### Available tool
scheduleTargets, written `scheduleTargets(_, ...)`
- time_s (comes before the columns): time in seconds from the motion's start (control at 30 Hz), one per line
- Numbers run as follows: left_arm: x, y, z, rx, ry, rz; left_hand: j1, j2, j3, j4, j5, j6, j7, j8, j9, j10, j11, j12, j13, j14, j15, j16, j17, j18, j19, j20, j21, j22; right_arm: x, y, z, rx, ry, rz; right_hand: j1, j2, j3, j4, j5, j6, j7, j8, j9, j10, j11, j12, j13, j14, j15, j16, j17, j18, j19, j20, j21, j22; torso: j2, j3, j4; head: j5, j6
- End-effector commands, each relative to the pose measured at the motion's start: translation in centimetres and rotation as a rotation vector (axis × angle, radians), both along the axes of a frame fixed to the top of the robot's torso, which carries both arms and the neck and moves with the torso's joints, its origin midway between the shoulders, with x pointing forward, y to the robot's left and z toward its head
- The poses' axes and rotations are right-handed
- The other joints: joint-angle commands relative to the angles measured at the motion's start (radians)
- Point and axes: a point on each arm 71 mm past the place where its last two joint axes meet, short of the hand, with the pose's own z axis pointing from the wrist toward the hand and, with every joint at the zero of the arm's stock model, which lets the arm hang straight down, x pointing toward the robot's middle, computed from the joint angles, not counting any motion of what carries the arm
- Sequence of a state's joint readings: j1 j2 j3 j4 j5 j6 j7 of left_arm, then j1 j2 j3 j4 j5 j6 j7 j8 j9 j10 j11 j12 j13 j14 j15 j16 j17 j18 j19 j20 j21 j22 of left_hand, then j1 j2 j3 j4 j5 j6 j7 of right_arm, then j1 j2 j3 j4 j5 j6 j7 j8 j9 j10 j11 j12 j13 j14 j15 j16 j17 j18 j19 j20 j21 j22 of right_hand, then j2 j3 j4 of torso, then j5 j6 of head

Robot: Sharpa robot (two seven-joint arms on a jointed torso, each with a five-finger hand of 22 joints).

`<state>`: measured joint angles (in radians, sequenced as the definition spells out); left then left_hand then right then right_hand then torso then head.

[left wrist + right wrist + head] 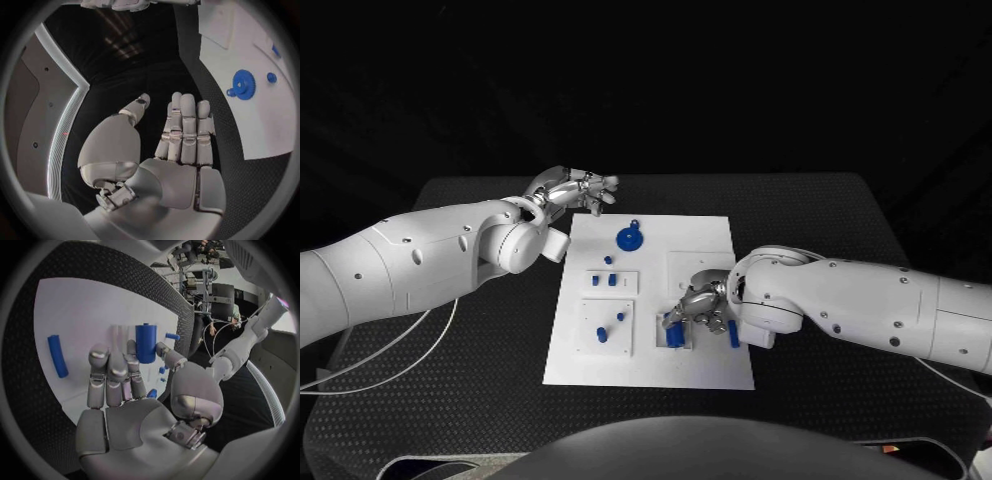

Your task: Assemble the parts on the task board

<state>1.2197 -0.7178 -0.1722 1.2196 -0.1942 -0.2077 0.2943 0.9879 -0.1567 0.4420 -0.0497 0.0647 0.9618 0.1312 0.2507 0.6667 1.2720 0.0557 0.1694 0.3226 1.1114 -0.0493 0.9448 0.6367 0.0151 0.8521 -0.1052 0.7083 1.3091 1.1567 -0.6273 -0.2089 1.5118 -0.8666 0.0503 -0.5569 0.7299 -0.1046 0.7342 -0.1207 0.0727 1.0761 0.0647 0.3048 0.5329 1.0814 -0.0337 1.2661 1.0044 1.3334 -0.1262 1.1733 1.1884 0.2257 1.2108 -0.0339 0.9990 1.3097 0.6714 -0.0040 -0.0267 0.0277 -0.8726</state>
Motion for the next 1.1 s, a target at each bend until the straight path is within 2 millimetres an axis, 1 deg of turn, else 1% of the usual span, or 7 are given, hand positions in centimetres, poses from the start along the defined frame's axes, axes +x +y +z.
scheduleTargets(0.03, -0.05, -0.26, 0.11, -0.015, 0.000, -0.016, -0.007, 0.000, 0.000, 0.005, -0.005, -0.004, 0.000, -0.006, 0.001, -0.006, 0.001, -0.004, -0.001, -0.009, 0.000, -0.006, 0.001, 0.011, -0.007, -0.042, -0.003, 0.017, 0.04, 0.25, -0.02, -0.003, -0.016, 0.022, 0.001, 0.012, 0.032, -0.041, 0.003, 0.017, 0.012, -0.001, 0.000, 0.005, 0.001, -0.003, 0.001, 0.000, -0.007, 0.001, -0.001, 0.036, 0.001, 0.005, 0.007, 0.002, -0.001, 0.0000, 0.0001, 0.000, 0.000)
scheduleTargets(0.37, -0.07, -0.19, 0.15, -0.015, 0.001, -0.016, -0.007, 0.000, 0.000, 0.006, -0.005, -0.005, 0.001, -0.007, 0.001, -0.006, 0.001, -0.005, -0.002, -0.009, 0.000, -0.007, 0.001, 0.011, -0.007, -0.042, -0.004, 0.017, 0.20, 0.43, -0.38, -0.002, -0.028, 0.009, -0.012, 0.007, 0.027, -0.039, -0.006, 0.016, 0.012, -0.003, -0.001, 0.005, 0.002, -0.008, 0.005, -0.002, -0.007, 0.000, -0.005, 0.036, -0.001, 0.006, 0.006, 0.000, 0.001, 0.0001, 0.0018, 0.004, 0.000)
scheduleTargets(0.5, -0.10, -0.17, 0.17, -0.016, 0.004, -0.021, -0.006, 0.001, 0.001, 0.007, -0.005, -0.005, 0.001, -0.007, 0.001, -0.007, 0.001, -0.005, -0.002, -0.009, 0.000, -0.006, 0.002, 0.011, -0.007, -0.042, -0.004, 0.017, 0.41, 0.28, -0.40, -0.006, -0.039, -0.003, -0.017, -0.001, 0.025, -0.038, -0.012, 0.015, 0.012, -0.003, -0.002, 0.006, 0.002, -0.010, 0.008, -0.003, -0.007, 0.001, -0.006, 0.036, -0.001, 0.005, 0.006, -0.001, 0.001, 0.0004, 0.0007, 0.008, 0.000)
scheduleTargets(0.67, -0.09, -0.21, 0.22, -0.017, 0.004, -0.023, -0.004, 0.002, 0.001, 0.007, -0.004, -0.006, 0.001, -0.007, 0.001, -0.007, 0.001, -0.005, -0.002, -0.009, 0.000, -0.007, 0.002, 0.012, -0.007, -0.042, -0.004, 0.017, 0.39, 0.32, -0.50, -0.015, -0.025, 0.010, -0.020, -0.004, 0.025, -0.036, -0.014, 0.016, 0.012, -0.004, -0.003, 0.006, 0.002, -0.011, 0.009, -0.003, -0.007, 0.001, -0.007, 0.036, 0.000, 0.005, 0.006, -0.001, 0.001, 0.0003, 0.0000, 0.008, 0.000)
scheduleTargets(0.87, -0.07, -0.23, 0.28, -0.017, 0.003, -0.023, -0.004, 0.001, 0.001, 0.007, -0.005, -0.006, 0.001, -0.007, 0.001, -0.007, 0.002, -0.005, -0.002, -0.009, 0.000, -0.007, 0.002, 0.012, -0.008, -0.042, -0.004, 0.017, 0.41, 0.44, -0.57, -0.013, -0.024, 0.011, -0.026, -0.011, 0.023, -0.032, -0.017, 0.015, 0.013, -0.005, -0.004, 0.006, 0.002, -0.013, 0.011, -0.003, -0.007, 0.001, -0.008, 0.036, 0.000, 0.005, 0.006, -0.002, 0.001, 0.0021, -0.0006, 0.012, 0.000)
scheduleTargets(1.03, -0.09, -0.28, 0.26, -0.015, 0.007, -0.028, -0.003, 0.001, 0.001, 0.007, -0.004, -0.006, 0.001, -0.008, 0.001, -0.007, 0.002, -0.005, -0.002, -0.010, 0.001, -0.007, 0.002, 0.012, -0.008, -0.042, -0.004, 0.017, 0.38, 0.51, -0.61, -0.012, -0.021, 0.015, -0.029, -0.016, 0.022, -0.030, -0.018, 0.014, 0.013, -0.006, -0.004, 0.005, 0.002, -0.014, 0.012, -0.004, -0.007, 0.001, -0.009, 0.036, -0.001, 0.005, 0.006, -0.003, 0.000, 0.0020, -0.0010, 0.012, 0.000)
scheduleTargets(1.1, -0.10, -0.28, 0.24, -0.013, 0.009, -0.031, 0.009, 0.008, 0.005, 0.003, 0.004, -0.007, 0.001, -0.008, 0.002, -0.008, 0.002, -0.005, -0.002, -0.010, 0.001, -0.006, 0.002, 0.013, -0.007, -0.042, -0.003, 0.018, 0.30, 0.58, -0.68, -0.012, -0.017, 0.019, -0.032, -0.019, 0.021, -0.027, -0.019, 0.013, 0.013, -0.006, -0.004, 0.005, 0.003, -0.015, 0.013, -0.004, -0.006, 0.001, -0.010, 0.036, -0.001, 0.005, 0.006, -0.003, 0.000, 0.0017, -0.0011, 0.012, 0.000)
